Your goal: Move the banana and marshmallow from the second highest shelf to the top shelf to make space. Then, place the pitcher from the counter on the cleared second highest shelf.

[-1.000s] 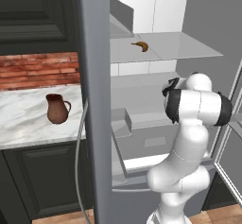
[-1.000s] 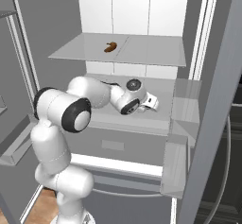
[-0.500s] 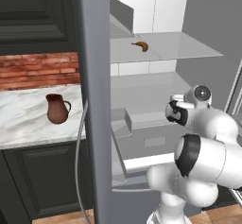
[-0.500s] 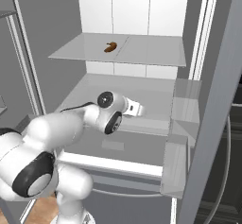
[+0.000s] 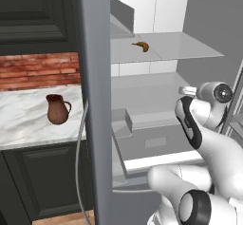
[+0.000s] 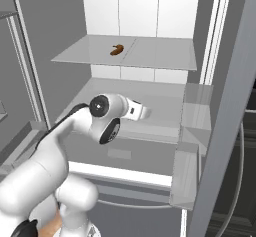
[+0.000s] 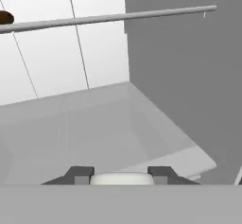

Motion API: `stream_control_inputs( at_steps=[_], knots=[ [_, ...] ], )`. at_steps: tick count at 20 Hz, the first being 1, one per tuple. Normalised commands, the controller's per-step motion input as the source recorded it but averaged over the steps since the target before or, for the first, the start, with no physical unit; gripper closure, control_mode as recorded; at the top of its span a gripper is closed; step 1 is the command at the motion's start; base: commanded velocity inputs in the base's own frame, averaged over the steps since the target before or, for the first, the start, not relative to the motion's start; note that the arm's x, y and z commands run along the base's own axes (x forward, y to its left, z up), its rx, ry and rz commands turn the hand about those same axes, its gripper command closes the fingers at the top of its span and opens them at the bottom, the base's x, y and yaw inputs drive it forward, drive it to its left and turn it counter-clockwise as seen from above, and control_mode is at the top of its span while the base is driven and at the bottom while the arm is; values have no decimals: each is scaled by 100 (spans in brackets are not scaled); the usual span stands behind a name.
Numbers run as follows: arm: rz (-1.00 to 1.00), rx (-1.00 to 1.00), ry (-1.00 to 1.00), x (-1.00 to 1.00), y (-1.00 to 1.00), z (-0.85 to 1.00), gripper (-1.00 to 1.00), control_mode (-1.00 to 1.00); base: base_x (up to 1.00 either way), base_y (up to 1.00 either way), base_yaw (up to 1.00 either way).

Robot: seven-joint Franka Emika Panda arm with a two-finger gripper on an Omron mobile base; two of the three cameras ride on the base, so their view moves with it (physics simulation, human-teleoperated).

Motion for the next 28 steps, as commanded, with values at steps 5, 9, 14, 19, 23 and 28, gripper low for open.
stream_control_inputs(
  at_steps=[5,9,14,19,23,28],
  knots=[
    [8,10,-6,0,0,100,100,-100,0,0,0],
    [4,4,0,15,0,100,100,-100,0,0,0],
    [2,1,3,46,0,93,100,-100,0,0,0],
    [4,6,9,95,0,9,100,-100,0,0,0],
    [5,6,14,100,0,-7,100,-100,0,0,0],
    [5,0,22,100,0,-23,100,-100,0,0,0]
  ],
)
